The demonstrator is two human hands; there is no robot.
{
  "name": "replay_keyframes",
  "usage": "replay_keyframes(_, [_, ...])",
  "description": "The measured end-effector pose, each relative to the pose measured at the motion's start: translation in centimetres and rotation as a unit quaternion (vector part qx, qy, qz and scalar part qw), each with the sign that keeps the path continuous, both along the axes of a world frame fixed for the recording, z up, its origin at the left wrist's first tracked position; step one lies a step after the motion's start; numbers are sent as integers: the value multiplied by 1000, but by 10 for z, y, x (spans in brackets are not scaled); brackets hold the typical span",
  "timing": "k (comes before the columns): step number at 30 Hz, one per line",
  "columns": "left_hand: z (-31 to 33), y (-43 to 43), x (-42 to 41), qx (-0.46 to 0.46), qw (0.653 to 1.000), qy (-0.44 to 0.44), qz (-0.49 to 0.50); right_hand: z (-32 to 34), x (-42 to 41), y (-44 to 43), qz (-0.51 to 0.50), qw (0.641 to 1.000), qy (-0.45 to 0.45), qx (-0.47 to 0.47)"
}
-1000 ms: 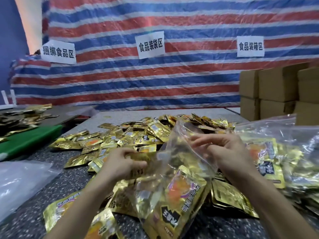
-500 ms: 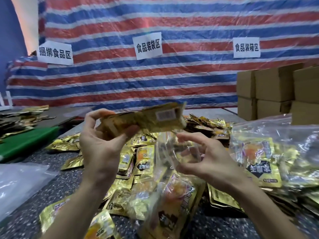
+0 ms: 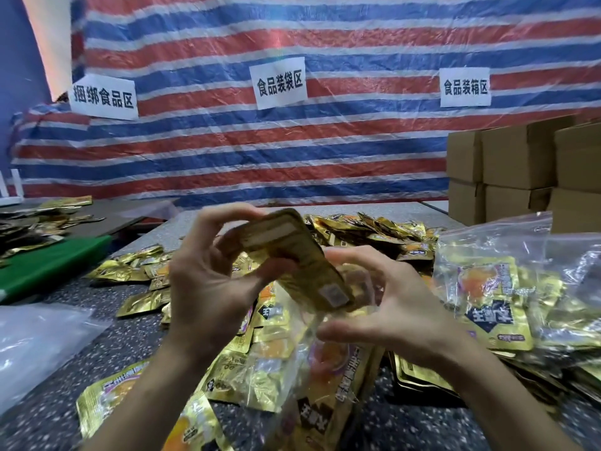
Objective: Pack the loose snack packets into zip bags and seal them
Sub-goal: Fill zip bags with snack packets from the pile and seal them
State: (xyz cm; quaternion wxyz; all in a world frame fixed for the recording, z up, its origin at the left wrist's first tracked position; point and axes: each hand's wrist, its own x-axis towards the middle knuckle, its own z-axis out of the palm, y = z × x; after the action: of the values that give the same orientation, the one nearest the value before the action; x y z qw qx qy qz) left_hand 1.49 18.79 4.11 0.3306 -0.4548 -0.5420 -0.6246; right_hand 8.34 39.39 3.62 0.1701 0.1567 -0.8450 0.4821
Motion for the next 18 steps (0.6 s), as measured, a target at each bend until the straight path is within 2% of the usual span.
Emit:
replay_keyframes(5, [-5,8,7,-62,998,-8,-1,-3,-1,-9,58,997,52,14])
replay_keyframes(12, [-3,9,11,-141,985,38,92,-5,2,-13,64,993,65,-78])
replay_keyframes(16, [-8,8,9,-112,988,-23,106,-3,4,-16,41,982,81,-168])
replay_keyframes(18, [-11,6,6,-153,973,-11,170,-2,5,-15,25,967,92,-235])
